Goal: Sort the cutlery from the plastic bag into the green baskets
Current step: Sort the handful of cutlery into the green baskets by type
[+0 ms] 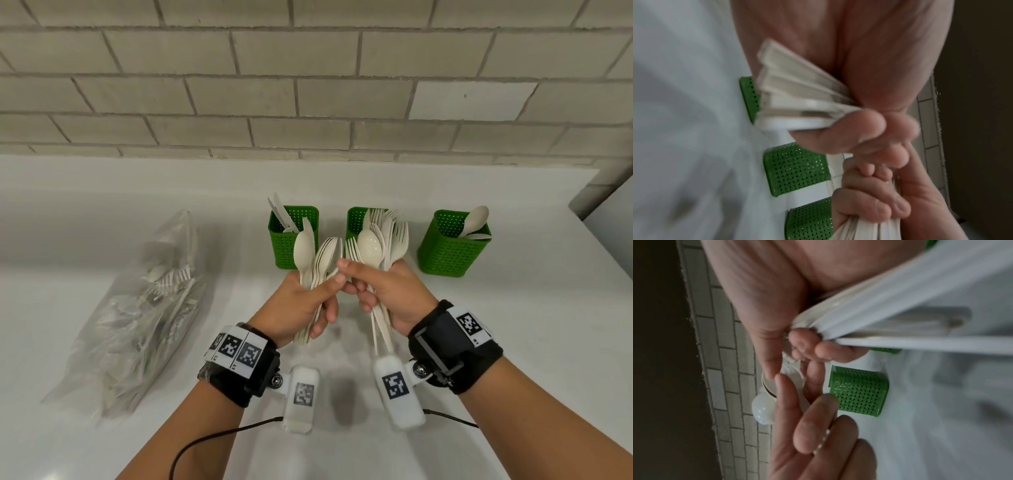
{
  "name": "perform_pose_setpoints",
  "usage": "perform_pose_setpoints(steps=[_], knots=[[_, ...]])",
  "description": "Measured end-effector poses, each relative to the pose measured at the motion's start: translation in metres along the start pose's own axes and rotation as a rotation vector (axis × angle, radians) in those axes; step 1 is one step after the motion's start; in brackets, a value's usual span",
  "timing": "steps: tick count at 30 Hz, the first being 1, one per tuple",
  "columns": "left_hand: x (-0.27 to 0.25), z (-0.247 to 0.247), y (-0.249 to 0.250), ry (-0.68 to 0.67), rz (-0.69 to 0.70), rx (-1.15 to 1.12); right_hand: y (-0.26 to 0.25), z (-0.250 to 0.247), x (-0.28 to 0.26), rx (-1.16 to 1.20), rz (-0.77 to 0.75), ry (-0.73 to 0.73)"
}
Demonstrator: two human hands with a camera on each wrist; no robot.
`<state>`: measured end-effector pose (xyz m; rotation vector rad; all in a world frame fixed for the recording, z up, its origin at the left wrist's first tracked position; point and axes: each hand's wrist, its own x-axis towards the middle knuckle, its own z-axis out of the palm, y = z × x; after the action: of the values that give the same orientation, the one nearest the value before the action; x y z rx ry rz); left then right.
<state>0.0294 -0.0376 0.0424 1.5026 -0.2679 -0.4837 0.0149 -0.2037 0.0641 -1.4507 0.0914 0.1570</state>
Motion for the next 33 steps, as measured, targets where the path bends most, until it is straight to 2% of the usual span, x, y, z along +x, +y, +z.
perform_pose_setpoints(steps=[5,8,10,12,16,20,22,26,30,33], knots=[[-0.003,0.001,0.004,-0.025,0.020,0.011,0.001,0.003,0.001,-0.076,-0.077,-0.019],[-0.003,0.004,0.002,0.037,0.003,-0.078,-0.003,0.000,0.006,-0.057,-0.081,0.148],[-0.003,0.005,0.001,0.078,-0.017,-0.116,-0.005,-0.003,0.010,0.032,-0.064,0.277],[-0.003,0.006,0.000,0.085,-0.025,-0.121,-0.008,-0.005,0.011,0.129,-0.052,0.342],[-0.001,0.010,0.000,0.087,-0.073,-0.075,-0.009,-0.005,0.008,0.168,-0.035,0.284],[0.001,0.012,0.002,0.055,-0.111,-0.023,-0.007,0.000,-0.001,-0.107,-0.072,0.078],[0.002,0.011,0.004,0.036,-0.106,0.008,-0.005,0.002,-0.003,-0.113,-0.090,0.030],[-0.004,0.011,0.004,-0.006,-0.054,-0.027,-0.006,-0.003,0.002,-0.104,-0.100,0.173],[-0.002,0.009,0.000,0.120,-0.031,-0.096,-0.005,-0.012,0.009,-0.045,-0.069,0.328],[0.001,0.010,-0.001,0.138,-0.035,-0.057,-0.001,-0.011,0.009,-0.007,-0.097,0.321]])
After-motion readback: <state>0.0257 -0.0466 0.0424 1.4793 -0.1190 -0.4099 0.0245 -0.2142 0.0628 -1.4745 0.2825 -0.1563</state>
